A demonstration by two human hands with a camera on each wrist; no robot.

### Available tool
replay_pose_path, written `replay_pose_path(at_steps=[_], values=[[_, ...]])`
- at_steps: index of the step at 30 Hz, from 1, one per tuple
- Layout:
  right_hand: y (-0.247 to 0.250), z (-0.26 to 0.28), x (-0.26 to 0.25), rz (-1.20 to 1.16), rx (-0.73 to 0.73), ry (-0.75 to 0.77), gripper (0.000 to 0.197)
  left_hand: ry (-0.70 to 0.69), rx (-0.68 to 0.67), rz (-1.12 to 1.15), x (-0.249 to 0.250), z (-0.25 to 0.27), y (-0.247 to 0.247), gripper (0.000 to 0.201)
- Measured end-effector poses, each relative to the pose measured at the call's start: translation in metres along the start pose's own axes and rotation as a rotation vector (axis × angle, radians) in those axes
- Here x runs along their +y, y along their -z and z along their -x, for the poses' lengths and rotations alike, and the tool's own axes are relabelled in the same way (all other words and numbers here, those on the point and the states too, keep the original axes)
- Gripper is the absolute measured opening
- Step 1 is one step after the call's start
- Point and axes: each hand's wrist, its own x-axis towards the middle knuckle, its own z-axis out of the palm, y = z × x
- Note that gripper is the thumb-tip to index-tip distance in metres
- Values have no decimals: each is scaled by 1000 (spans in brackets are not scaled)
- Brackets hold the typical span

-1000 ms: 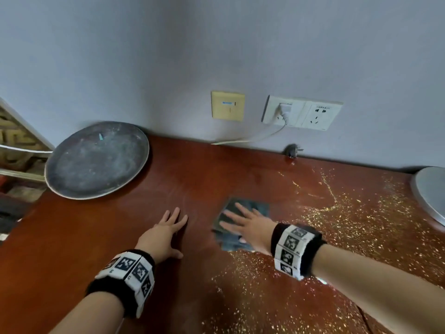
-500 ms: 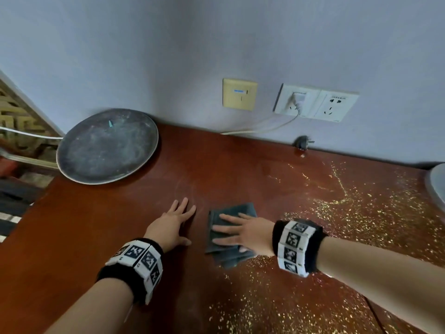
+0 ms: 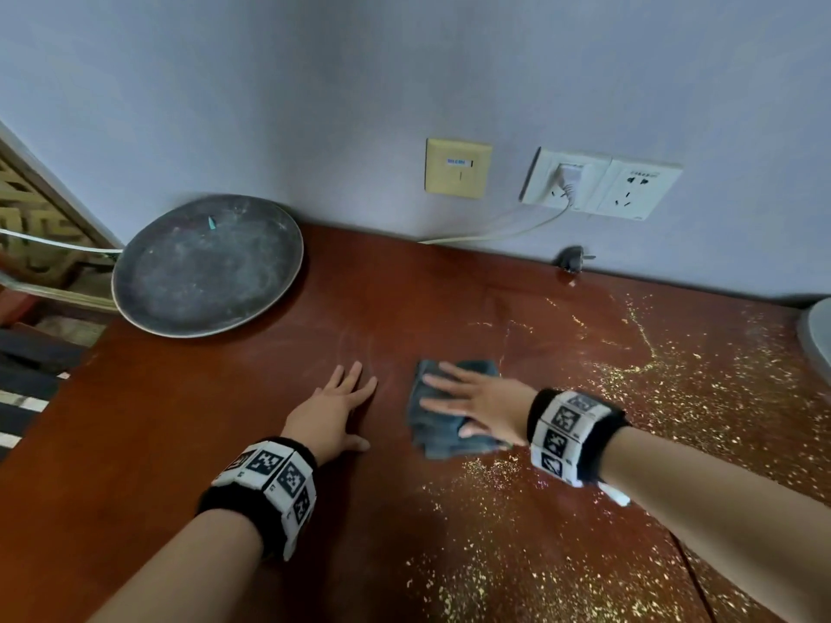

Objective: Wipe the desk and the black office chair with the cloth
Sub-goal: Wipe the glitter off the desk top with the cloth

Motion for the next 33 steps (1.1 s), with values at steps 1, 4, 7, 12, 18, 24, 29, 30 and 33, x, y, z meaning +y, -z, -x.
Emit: replay_pose_path(at_steps=[1, 4, 7, 12, 18, 24, 29, 30, 33], values=[[9, -5, 8, -33, 7, -75, 68, -4, 0, -3, 0, 0, 0, 93], [18, -27, 23, -42, 29, -175, 66, -4, -2, -8, 0, 1, 0, 93], [0, -19, -17, 49, 37, -14, 68, -21, -33, -36, 1, 8, -6, 97], [-24, 14, -66, 68, -10, 240, 64, -56, -93, -132, 7, 26, -22, 108], [13, -12, -20, 16, -23, -109, 65, -22, -85, -113, 22, 50, -41, 107], [-42, 23, -93, 7, 79, 333, 59, 48, -38, -58, 22, 75, -60, 107], [-28, 16, -71, 9, 68, 163, 59, 83, -31, -42, 23, 94, -71, 106], [-21, 14, -61, 1, 66, 83, 59, 88, -27, -37, 23, 97, -72, 105], [-21, 14, -72, 68, 64, 98, 60, 103, -26, -21, 23, 105, -78, 102]])
